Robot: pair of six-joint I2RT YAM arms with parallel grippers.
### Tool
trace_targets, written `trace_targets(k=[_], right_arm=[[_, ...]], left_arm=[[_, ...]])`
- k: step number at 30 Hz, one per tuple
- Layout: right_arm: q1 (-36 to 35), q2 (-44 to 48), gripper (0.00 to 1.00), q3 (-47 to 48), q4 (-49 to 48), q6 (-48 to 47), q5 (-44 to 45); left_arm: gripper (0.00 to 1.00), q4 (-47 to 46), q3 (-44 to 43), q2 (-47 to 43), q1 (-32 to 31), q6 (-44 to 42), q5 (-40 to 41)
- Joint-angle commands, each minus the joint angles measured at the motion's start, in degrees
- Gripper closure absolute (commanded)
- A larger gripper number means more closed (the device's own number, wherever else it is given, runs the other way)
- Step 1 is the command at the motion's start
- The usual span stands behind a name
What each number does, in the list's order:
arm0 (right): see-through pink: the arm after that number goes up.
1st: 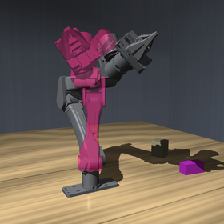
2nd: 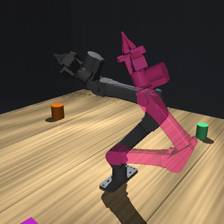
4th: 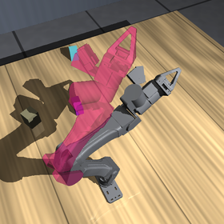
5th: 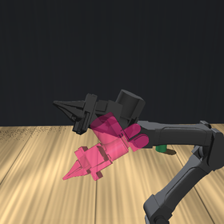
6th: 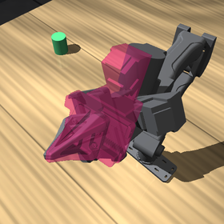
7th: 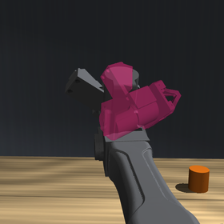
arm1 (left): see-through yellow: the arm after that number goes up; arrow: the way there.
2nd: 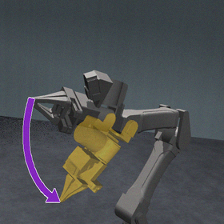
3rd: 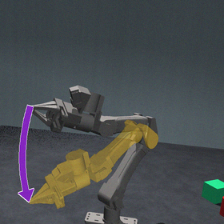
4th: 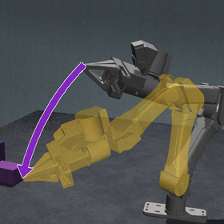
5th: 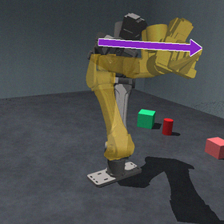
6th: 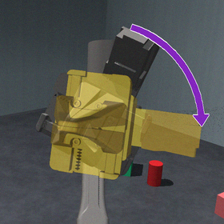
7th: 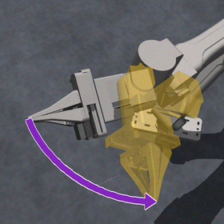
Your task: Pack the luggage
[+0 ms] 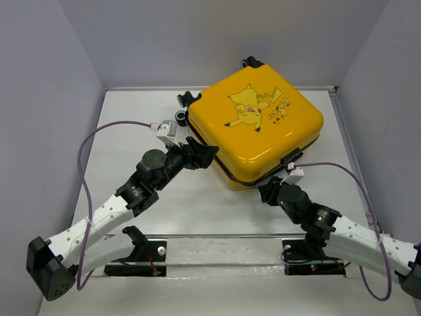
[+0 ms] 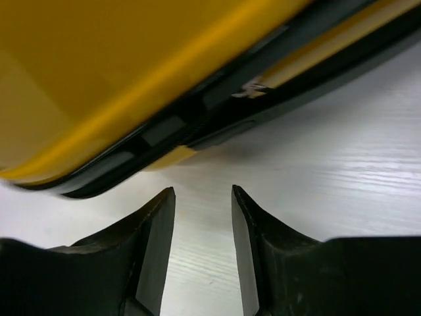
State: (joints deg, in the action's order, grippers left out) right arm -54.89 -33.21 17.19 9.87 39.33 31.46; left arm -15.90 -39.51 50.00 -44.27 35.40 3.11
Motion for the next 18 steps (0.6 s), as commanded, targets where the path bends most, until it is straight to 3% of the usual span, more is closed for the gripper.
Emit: trace_targets(k=[1,6,10,18], right_arm=[[5.39,-6.85,0.52,3.63,1.39,-0.04,4.4],[8.12,-7.05,0.48,4.96,-2.39,-7.05,5.89],[9.98,-5.89,0.42,6.62,-5.12,-12.33,0.9],[9.98,-20.65,0.42,18.39,-15.3,-24.9,-6.49]], left_arm=[[0.01,2.71,3.99,0.28,-0.29,-0.51,1.62],[0.01,2.37,7.07,-0.16,-0.29,0.11,4.7],[0.01,2.45,6.81,0.62,-0.29,-0.41,5.41],[0.01,-1.05,8.21,0.98,-0.29,1.16,4.1]])
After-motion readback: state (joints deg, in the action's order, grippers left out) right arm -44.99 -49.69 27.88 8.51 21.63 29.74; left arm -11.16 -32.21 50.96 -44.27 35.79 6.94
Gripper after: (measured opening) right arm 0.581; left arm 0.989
